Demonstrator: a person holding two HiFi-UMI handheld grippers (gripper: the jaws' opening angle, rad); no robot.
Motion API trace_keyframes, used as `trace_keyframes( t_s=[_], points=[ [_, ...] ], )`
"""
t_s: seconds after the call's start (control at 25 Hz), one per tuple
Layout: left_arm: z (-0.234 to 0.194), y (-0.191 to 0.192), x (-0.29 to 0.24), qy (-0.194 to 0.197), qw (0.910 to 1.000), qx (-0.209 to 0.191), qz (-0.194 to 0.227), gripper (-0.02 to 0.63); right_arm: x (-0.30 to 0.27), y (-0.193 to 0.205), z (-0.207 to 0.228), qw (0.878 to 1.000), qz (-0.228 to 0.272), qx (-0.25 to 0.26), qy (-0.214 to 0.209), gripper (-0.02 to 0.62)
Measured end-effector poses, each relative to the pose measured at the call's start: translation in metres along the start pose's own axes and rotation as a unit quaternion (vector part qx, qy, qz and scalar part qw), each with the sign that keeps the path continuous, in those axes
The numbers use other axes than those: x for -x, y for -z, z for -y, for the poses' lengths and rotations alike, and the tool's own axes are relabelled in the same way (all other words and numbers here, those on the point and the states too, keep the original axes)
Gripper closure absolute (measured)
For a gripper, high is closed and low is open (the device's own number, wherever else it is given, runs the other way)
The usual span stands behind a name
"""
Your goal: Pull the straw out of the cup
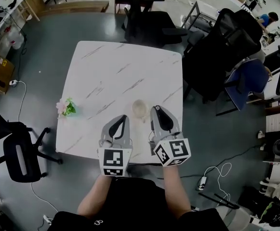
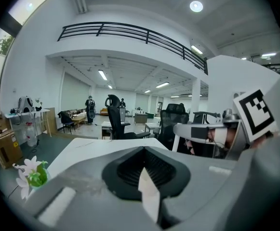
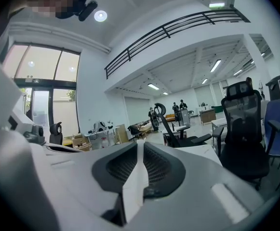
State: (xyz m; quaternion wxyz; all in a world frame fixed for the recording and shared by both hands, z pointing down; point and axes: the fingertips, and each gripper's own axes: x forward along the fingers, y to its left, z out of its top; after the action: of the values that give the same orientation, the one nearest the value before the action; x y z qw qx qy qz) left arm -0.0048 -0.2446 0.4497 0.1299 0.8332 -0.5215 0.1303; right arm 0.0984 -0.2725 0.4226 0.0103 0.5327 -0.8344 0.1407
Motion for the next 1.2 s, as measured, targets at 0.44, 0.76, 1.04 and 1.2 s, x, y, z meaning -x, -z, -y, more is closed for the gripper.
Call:
trace_keyframes(
  t_s=[0.44,0.76,1.04,1.2],
  points=[
    [0.013,-0.024,0.024,0.002,0.9989,-0.012,0.044,0.606,0.040,-0.027,-0.022,0.999,0.033,0.023,-0.019,0.558],
    [0.020,-0.042,0.029,0.002,0.9972,-0.028,0.070,0.606,0.052,-0.042,-0.027,0.998,0.054,0.035,-0.024,0.558],
    [0.022,-0.047,0.031,0.000,0.9967,-0.032,0.075,0.606,0.055,-0.048,-0.028,0.997,0.062,0.038,-0.027,0.558],
    [0.022,-0.045,0.031,-0.005,0.9968,-0.030,0.074,0.606,0.056,-0.047,-0.027,0.997,0.063,0.036,-0.030,0.558]
  ],
)
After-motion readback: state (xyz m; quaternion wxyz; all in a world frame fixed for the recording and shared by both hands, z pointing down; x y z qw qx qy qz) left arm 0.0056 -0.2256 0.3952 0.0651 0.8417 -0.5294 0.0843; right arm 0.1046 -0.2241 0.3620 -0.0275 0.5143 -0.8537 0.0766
